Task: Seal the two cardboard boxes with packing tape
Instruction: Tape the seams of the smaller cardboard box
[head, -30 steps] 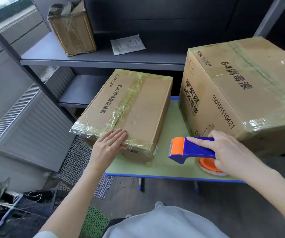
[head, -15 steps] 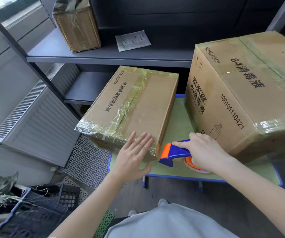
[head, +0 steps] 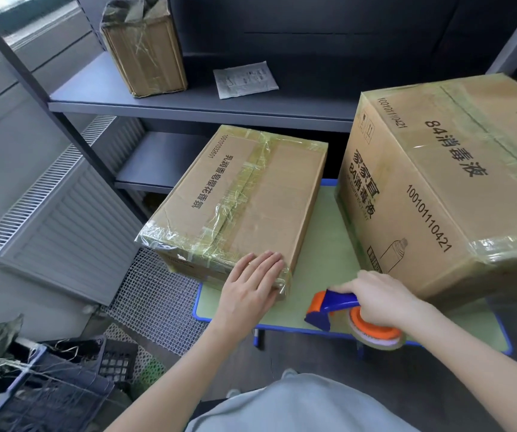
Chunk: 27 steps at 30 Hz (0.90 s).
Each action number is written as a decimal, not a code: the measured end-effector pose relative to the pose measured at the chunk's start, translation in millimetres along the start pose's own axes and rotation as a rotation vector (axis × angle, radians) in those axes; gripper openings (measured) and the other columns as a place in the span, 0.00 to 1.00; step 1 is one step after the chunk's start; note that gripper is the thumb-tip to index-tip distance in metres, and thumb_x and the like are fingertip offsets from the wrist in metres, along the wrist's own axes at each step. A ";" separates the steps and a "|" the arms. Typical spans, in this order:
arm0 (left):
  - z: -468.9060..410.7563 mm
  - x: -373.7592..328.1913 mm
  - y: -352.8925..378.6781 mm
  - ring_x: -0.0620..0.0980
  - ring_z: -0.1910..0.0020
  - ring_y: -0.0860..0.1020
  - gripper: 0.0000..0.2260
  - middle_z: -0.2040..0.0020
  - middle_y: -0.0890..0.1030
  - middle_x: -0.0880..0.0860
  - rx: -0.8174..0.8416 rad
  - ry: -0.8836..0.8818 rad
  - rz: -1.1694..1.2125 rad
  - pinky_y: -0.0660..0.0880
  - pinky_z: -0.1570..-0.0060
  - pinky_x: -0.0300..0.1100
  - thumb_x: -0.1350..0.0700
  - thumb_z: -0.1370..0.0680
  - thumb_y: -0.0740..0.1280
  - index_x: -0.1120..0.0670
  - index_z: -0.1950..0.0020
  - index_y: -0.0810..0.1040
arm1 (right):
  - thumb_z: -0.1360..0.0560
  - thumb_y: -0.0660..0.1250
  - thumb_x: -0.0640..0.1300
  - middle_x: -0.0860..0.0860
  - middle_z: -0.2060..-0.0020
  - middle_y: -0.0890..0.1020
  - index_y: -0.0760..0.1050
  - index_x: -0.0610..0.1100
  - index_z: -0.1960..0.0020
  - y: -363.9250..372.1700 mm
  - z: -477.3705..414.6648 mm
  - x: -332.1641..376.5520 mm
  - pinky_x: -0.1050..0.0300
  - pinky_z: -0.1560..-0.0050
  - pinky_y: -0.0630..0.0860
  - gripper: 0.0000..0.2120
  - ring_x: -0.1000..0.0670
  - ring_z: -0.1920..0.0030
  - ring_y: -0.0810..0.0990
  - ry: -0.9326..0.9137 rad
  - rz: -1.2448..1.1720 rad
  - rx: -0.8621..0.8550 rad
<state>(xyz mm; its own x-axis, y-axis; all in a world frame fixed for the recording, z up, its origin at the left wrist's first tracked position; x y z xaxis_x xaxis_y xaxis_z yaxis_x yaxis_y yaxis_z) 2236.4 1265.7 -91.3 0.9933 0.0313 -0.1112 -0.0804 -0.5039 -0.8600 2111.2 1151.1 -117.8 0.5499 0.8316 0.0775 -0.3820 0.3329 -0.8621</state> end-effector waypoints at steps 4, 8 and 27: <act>3.0 -0.9 2.6 0.51 0.35 0.74 0.21 0.36 0.77 0.53 0.013 -0.018 0.029 0.67 0.35 0.51 0.59 0.30 0.72 0.60 0.38 0.77 | 0.31 0.52 0.36 0.55 0.61 0.68 0.63 0.69 0.34 -23.1 3.1 -22.6 0.59 0.70 0.63 0.35 0.49 0.60 0.71 0.108 -0.116 -0.086; 9.1 -0.1 5.0 0.52 0.29 0.67 0.27 0.32 0.72 0.55 0.056 -0.044 0.110 0.60 0.30 0.55 0.61 0.32 0.67 0.63 0.33 0.72 | 0.33 0.52 0.36 0.58 0.63 0.74 0.68 0.71 0.38 -35.9 17.9 -39.2 0.63 0.74 0.65 0.35 0.54 0.69 0.72 0.211 -0.235 -0.018; 27.9 53.6 -33.2 0.52 0.35 0.74 0.22 0.38 0.78 0.54 0.062 -0.146 0.087 0.62 0.30 0.48 0.55 0.31 0.67 0.62 0.38 0.77 | 0.31 0.66 0.40 0.49 0.55 0.77 0.64 0.60 0.30 -154.1 -20.7 25.7 0.59 0.58 0.69 0.32 0.51 0.63 0.73 0.005 -0.666 -0.576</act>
<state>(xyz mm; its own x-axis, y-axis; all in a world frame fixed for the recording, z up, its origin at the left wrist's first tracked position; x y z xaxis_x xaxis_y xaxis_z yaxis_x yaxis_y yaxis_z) 2289.9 1308.2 -82.5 0.9600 0.1173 -0.2542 -0.1753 -0.4563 -0.8724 2199.5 1112.0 6.6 0.5285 0.5422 0.6533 0.4528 0.4709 -0.7571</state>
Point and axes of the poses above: each hand's wrist, its own z-axis away from the middle knuckle, its own y-axis out of the palm, x = y × z, the point moved 9 cm from there along -z, towards the middle knuckle
